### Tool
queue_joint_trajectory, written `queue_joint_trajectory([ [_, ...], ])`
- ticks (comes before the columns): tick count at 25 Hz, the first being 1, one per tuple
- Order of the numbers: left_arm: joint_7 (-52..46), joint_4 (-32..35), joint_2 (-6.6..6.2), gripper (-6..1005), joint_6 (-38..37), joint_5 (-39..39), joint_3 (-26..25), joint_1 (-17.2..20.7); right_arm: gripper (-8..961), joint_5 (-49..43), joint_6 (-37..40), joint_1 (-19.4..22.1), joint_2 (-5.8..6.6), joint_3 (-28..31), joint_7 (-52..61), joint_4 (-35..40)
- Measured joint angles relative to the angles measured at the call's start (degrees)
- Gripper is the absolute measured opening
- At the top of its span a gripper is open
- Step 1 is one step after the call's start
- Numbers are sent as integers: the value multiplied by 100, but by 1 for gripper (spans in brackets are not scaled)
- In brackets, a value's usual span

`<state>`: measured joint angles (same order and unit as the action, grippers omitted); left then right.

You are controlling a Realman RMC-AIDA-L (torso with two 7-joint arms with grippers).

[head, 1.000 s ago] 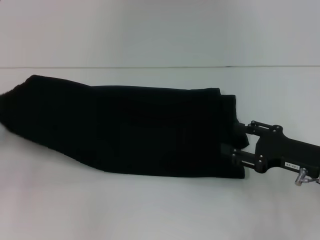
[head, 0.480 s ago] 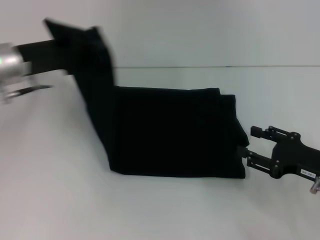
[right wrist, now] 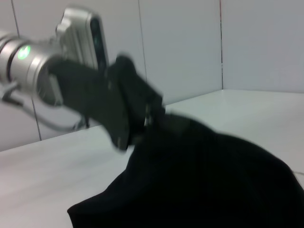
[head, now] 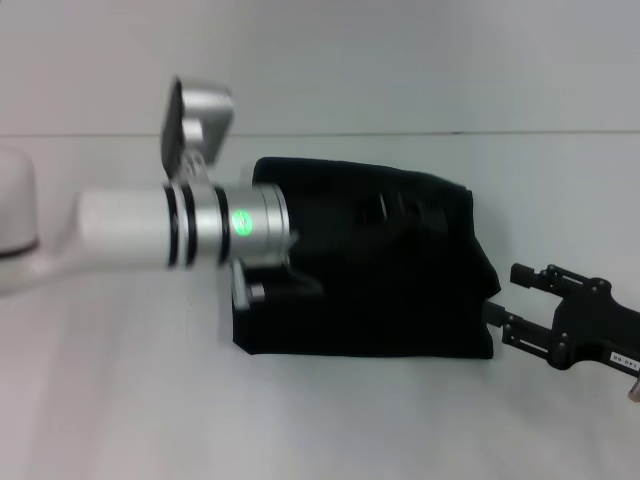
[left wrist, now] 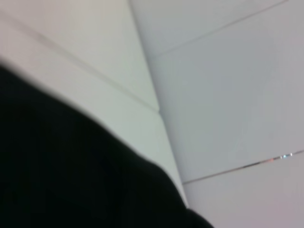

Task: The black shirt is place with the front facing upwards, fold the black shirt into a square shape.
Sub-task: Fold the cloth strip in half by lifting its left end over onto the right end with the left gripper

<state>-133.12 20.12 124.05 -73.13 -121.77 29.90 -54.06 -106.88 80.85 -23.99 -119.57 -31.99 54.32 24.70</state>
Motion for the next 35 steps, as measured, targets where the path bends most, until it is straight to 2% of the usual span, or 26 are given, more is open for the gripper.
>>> queue_joint_trajectory([
  [3,297,-482,-3,101,206,6,-27,81,690,-2,-100,-27,-13,0,-1,-29],
  [8,406,-538,26,109,153,13,-11,153,689,148,-683,-243,-50,9,3,-233],
  [13,476,-562,22,117,48,14,11,142,689,276,-1434,-737,-56,9,14,-624],
  [15,516,-618,18,120,37,14,16,154,689,398,-1971,-1114,-65,9,-1,-848],
  [16,537,-650,14,122,33,13,15,161,689,398,-1971,-1114,-65,9,-1,-848],
  [22,674,-687,20,132,20,-57,26,200,688,578,-2949,-1714,-78,7,-7,-1030],
  [28,735,-813,16,141,175,-69,325,223,688,965,-3071,-1779,-62,8,-39,-957],
  [35,866,-988,40,153,874,-44,429,226,689,1182,-3218,-1669,-49,13,-326,-941],
])
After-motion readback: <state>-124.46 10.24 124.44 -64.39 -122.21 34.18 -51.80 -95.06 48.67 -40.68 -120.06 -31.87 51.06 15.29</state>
